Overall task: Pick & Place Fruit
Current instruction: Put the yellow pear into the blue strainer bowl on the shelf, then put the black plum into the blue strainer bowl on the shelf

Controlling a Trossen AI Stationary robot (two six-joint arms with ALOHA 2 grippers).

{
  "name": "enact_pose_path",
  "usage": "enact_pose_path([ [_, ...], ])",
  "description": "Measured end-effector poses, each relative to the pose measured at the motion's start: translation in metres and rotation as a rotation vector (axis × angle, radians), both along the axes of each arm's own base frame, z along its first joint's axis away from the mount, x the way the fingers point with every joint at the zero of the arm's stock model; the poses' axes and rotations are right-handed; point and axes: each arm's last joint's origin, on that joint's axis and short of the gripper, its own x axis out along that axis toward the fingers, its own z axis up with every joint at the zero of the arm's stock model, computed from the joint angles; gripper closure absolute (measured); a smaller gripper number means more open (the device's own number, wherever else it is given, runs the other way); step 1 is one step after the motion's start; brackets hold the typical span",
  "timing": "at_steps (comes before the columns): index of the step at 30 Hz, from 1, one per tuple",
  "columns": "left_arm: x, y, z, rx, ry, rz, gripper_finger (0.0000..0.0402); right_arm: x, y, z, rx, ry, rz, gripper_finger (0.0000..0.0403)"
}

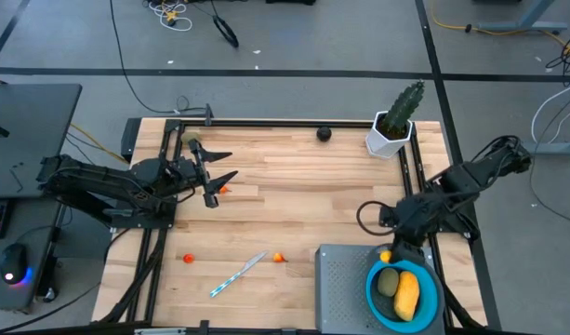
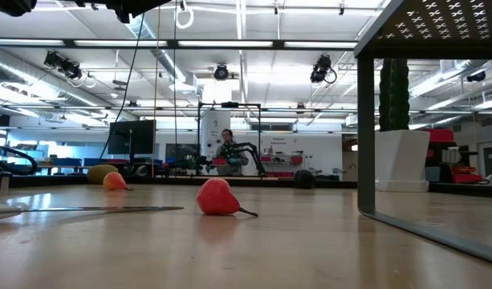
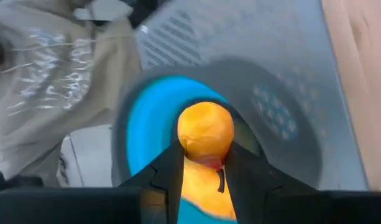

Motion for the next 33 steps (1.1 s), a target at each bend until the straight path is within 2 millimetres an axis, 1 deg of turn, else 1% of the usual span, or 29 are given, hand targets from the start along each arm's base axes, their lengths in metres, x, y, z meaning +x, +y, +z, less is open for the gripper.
enact_pose_path([
  [3,0.0,0.0,0.0,0.0,0.001,0.0,0.0154,-0.005,-0.001,-0.003,0.011,0.11,-0.045,0.0293],
  [6,0.0,0.0,0.0,0.0,0.001,0.0,0.0154,-0.008,-0.002,-0.005,0.01,0.168,-0.074,0.0293],
  [14,0.0,0.0,0.0,0.0,0.001,0.0,0.0154,-0.006,-0.001,-0.004,0.023,0.147,-0.074,0.029],
  [18,0.0,0.0,0.0,0.0,0.001,0.0,0.0154,-0.004,0.0,-0.002,0.035,0.123,-0.071,0.0275],
  [24,0.0,0.0,0.0,0.0,0.004,0.0,0.0154,-0.006,0.004,-0.003,0.04,0.155,-0.109,0.0255],
  [33,0.0,0.0,-0.001,-0.002,0.007,0.0,0.0154,-0.009,0.012,-0.002,0.048,0.153,-0.109,0.0245],
])
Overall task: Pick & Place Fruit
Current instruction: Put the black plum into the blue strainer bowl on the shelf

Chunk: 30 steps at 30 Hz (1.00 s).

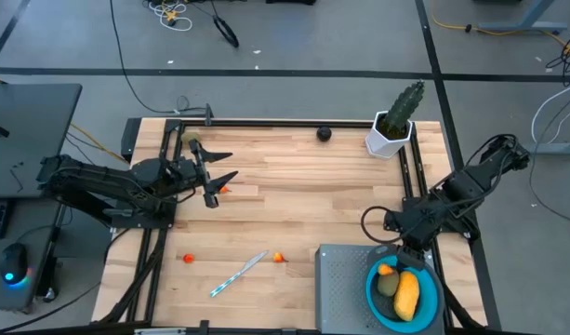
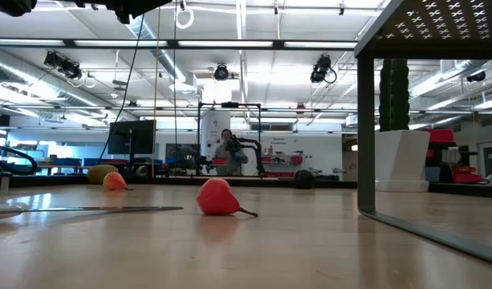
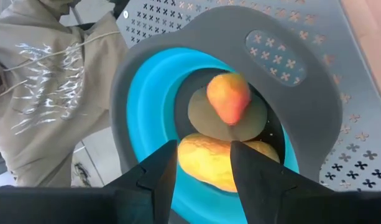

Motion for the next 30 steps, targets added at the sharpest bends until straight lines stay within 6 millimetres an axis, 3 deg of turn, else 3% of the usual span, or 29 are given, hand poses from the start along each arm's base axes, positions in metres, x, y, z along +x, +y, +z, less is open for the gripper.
enact_pose_path([
  [6,0.0,0.0,0.0,-0.001,-0.001,0.0,0.0154,0.001,0.001,0.001,-0.005,-0.031,-0.011,0.0244],
  [13,0.0,0.0,0.0,-0.001,-0.001,0.0,0.0154,0.01,-0.001,0.004,-0.079,-0.184,-0.053,0.0244],
  [24,0.0,0.0,0.0,-0.001,-0.002,0.0,0.0154,0.033,-0.039,0.003,-0.517,-0.404,-0.289,0.0244],
  [30,0.0,0.0,0.0,-0.001,-0.002,0.0,0.0154,0.071,-0.061,-0.012,-0.721,-0.381,-0.319,0.0244],
])
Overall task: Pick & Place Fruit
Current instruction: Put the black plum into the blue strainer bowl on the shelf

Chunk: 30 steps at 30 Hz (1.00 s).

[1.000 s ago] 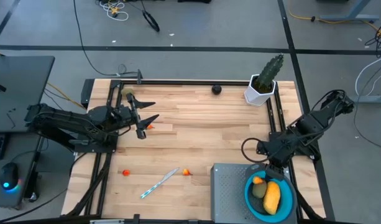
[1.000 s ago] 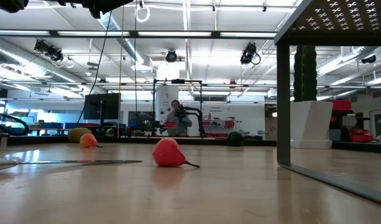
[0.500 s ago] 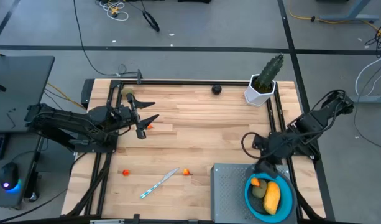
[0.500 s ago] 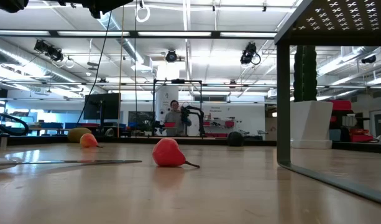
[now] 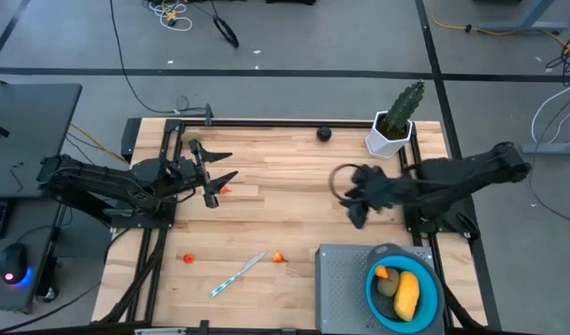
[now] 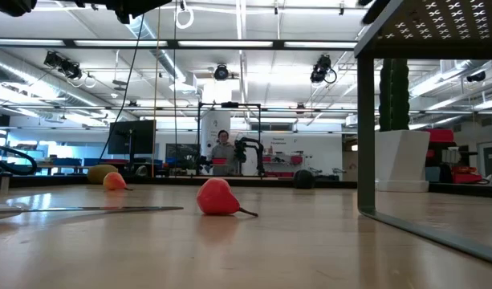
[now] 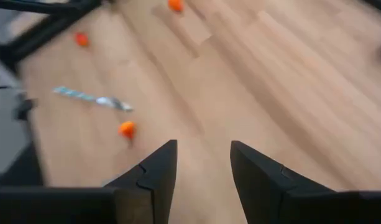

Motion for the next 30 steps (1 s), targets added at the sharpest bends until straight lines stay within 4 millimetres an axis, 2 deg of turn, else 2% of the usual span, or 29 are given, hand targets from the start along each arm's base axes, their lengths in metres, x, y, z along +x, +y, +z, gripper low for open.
enact_pose_path([
  [7,0.0,0.0,0.0,0.0,0.0,0.0,0.0154,0.061,-0.021,-0.03,-0.054,0.009,-0.019,0.0245],
  [11,0.0,0.0,0.0,0.0,0.0,0.0,0.0154,0.085,-0.04,-0.042,-0.121,0.004,0.027,0.0245],
  [16,0.0,0.0,0.0,0.0,0.001,0.0,0.0154,0.101,-0.077,-0.06,-0.165,0.055,-0.057,0.0245],
  [21,0.0,0.0,0.0,0.009,0.004,0.002,0.0154,0.112,-0.108,-0.084,-0.092,0.126,-0.074,0.0239],
  [25,0.0,0.0,0.0,0.014,0.006,0.003,0.0154,0.124,-0.115,-0.105,-0.004,0.151,-0.03,0.0224],
  [30,0.0,0.0,0.0,0.008,0.006,0.001,0.0154,0.138,-0.113,-0.134,0.028,0.212,0.055,0.0217],
])
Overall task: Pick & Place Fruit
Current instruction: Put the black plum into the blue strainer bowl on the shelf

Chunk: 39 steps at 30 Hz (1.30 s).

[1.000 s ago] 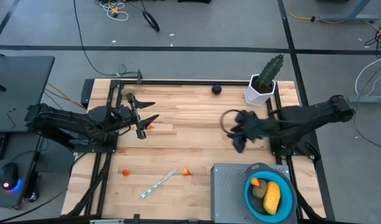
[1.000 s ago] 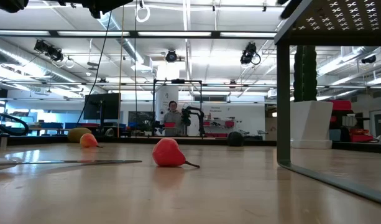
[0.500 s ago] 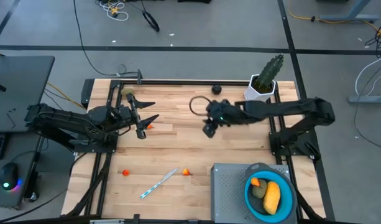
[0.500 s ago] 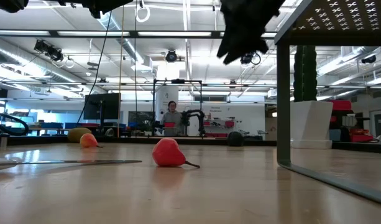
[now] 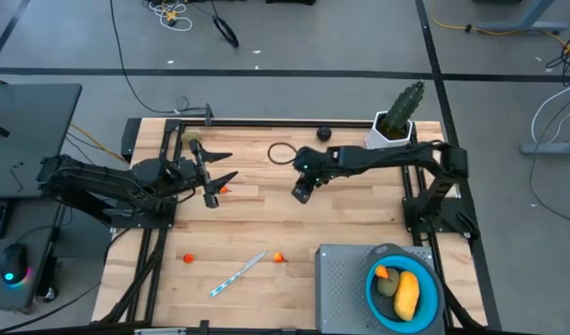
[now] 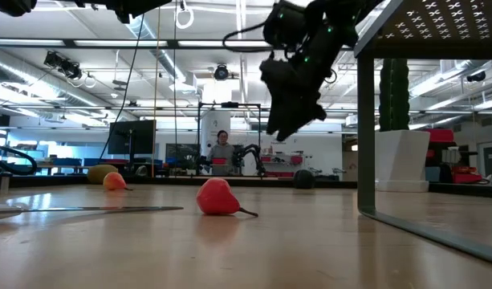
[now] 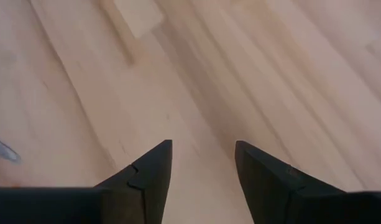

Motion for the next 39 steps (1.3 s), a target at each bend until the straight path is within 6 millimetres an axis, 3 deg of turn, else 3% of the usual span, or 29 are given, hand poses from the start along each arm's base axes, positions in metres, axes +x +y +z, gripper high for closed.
enact_pose_path([
  [6,0.0,0.0,-0.001,0.001,0.013,0.0,0.0154,0.01,0.008,-0.024,-0.019,0.054,0.046,0.0217],
  [16,0.0,0.0,-0.001,0.01,0.011,0.002,0.0154,0.025,0.006,-0.018,0.027,-0.115,-0.054,0.0217],
  [23,0.0,0.0,-0.001,0.004,0.01,0.001,0.0154,0.032,0.008,-0.012,0.105,-0.219,-0.002,0.0217],
  [27,0.0,0.0,-0.001,0.011,0.012,0.002,0.0154,0.037,0.006,-0.007,0.023,-0.29,0.057,0.0217],
  [31,0.0,0.0,-0.001,0.01,0.012,0.002,0.0154,0.04,-0.005,-0.001,-0.122,-0.344,-0.041,0.0217],
  [35,0.0,0.0,-0.001,0.01,0.011,0.002,0.0154,0.037,-0.02,0.0,-0.276,-0.316,-0.157,0.0212],
  [39,0.0,0.0,-0.001,0.014,0.012,0.003,0.0154,0.03,-0.038,-0.003,-0.325,-0.249,-0.218,0.0193],
])
